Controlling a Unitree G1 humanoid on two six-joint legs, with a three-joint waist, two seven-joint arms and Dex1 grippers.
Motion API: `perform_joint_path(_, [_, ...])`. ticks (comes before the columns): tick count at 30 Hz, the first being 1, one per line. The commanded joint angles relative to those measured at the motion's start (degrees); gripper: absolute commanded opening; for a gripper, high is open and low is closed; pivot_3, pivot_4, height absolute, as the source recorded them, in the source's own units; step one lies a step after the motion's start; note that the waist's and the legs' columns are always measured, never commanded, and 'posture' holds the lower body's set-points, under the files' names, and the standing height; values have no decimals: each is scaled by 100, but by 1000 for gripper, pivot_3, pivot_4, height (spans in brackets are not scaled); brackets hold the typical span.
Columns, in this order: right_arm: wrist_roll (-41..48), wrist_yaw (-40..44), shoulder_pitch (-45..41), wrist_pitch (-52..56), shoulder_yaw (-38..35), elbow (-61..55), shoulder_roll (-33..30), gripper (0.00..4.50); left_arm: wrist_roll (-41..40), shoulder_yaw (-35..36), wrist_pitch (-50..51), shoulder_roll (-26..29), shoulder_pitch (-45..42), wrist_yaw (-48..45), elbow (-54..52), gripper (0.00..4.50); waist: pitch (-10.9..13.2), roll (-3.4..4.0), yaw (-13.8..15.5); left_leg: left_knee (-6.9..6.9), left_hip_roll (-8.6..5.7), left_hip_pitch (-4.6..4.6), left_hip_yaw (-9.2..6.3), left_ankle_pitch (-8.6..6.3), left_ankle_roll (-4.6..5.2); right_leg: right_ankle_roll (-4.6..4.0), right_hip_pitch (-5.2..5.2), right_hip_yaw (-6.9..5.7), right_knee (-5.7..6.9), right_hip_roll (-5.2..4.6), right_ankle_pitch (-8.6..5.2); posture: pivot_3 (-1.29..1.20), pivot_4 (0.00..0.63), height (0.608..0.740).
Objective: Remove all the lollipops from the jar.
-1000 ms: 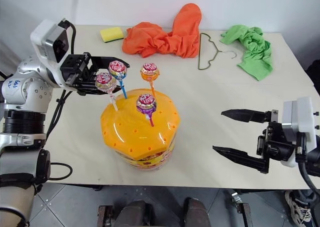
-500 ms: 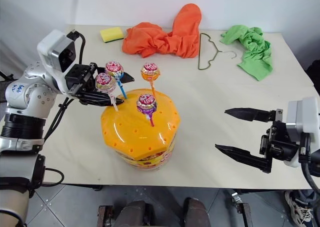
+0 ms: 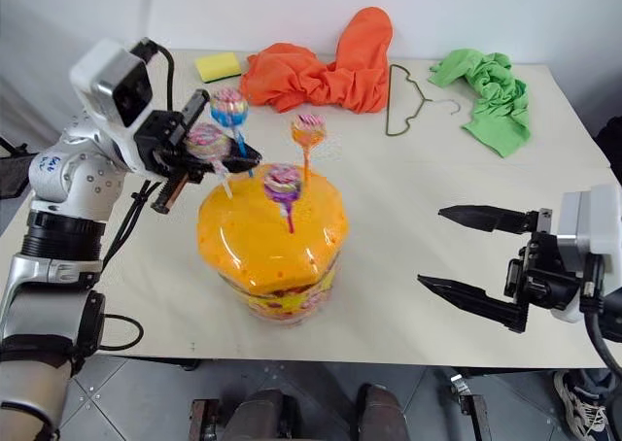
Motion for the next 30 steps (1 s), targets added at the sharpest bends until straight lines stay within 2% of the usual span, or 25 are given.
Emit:
perform_joint_path(1, [181, 10, -95, -84, -254, -140, -39, 4500, -161, 446, 77, -50, -359, -315, 0, 37, 0, 0, -4, 1, 0, 0, -1, 0, 1, 0, 0, 0, 0, 0, 0, 0, 150, 740])
perform_joint_path(8, [316, -27, -544, -93, -86, 88, -79, 4500, 66, 920, 137, -136, -589, 432, -29, 37, 0, 0, -12, 1, 0, 1, -5, 0, 1, 0, 0, -2, 1, 0, 0, 0, 150, 740])
perform_joint_path(11, [182, 39, -652, -117, 62, 206, -85, 4500, 657, 979, 47, -11, -616, 1319, 86, 37, 0, 0, -9, 3, -1, 0, -14, -1, 1, 0, 3, -3, 1, -1, 0, 0, 150, 740])
perform_joint_path(14, [133, 81, -753, -145, 191, 258, -54, 4500, 1346, 831, 475, 298, -545, 2287, 157, 37, 0, 0, -21, 2, -1, 1, -20, -1, 1, 1, 3, -5, 1, -1, 0, 0, 150, 740])
perform_joint_path(18, [174, 211, -949, -223, 394, 329, 28, 4500, 2026, 862, 2138, 636, -418, 4184, 68, 37, 0, 0, -26, -3, -1, 3, -35, -1, 1, 1, 3, -4, 1, -1, 0, 0, 150, 740])
perform_joint_path(25, [311, 420, -1169, -351, 692, 370, 267, 4500, 2579, 959, 3894, 985, 69, 5551, -232, 37, -2, -5, -18, -1, -3, -1, -57, -1, 1, 1, 3, -8, 4, -3, 0, 0, 150, 740])
perform_joint_path(30, [15, 451, -1452, -459, 1129, 668, 319, 4500, 3119, 406, 5511, 1480, 630, 6120, -242, 37, -2, -5, -35, -9, -3, 7, -52, -1, 1, 0, 1, -5, 7, -3, 0, 0, 150, 740])
